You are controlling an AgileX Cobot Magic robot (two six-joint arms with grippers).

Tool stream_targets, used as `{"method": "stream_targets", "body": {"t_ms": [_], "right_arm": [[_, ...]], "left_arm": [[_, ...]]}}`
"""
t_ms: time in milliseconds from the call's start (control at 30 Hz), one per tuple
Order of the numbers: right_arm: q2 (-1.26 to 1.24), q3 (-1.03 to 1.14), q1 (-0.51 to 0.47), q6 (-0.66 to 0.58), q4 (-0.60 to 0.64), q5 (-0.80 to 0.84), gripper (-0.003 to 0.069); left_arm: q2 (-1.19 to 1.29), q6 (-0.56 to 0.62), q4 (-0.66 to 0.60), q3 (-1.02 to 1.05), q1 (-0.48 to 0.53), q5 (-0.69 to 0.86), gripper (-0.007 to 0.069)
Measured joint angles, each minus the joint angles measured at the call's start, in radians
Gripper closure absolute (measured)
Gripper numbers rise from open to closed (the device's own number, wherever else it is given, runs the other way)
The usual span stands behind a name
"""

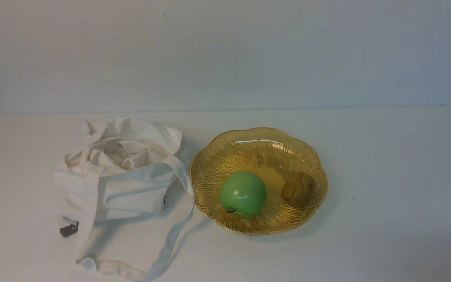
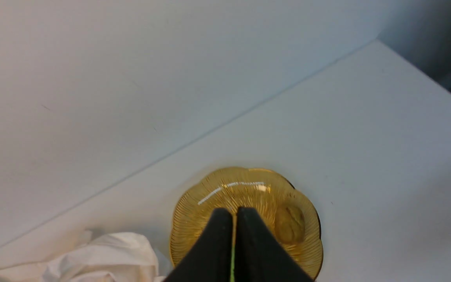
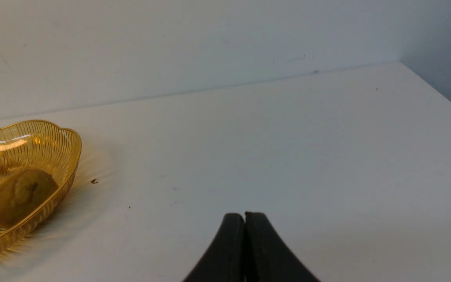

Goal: Take the fruit out of the cloth bag on the white table and place them on a plate.

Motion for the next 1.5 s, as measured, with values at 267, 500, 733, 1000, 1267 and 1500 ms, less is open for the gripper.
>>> {"method": "stream_targets", "body": {"t_ms": [267,500,733,1000,1267,1500], "right_arm": [[0.000,0.000,0.000,0.000,0.000,0.000,0.0674],[0.000,0.000,0.000,-0.001,0.000,0.000,0.0674],[0.000,0.000,0.000,-0.001,0.000,0.000,0.0674],[0.000,0.000,0.000,-0.001,0.000,0.000,0.0674],[0.000,0.000,0.000,-0.001,0.000,0.000,0.0674],[0.000,0.000,0.000,-0.001,0.000,0.000,0.0674]], "left_arm": [[-0.471,-0.067,0.007,0.551,0.000,-0.275,0.0632],[-0.866,-0.085,-0.019,0.940,0.000,-0.346,0.0632],[-1.204,-0.085,-0.003,1.160,0.000,-0.568,0.0632],[-1.216,-0.116,0.032,1.256,0.000,-0.578,0.0632],[-1.214,-0.060,0.048,1.424,0.087,-0.688,0.0632],[-1.213,-0.060,0.016,1.648,0.371,-0.728,0.0632]]}}
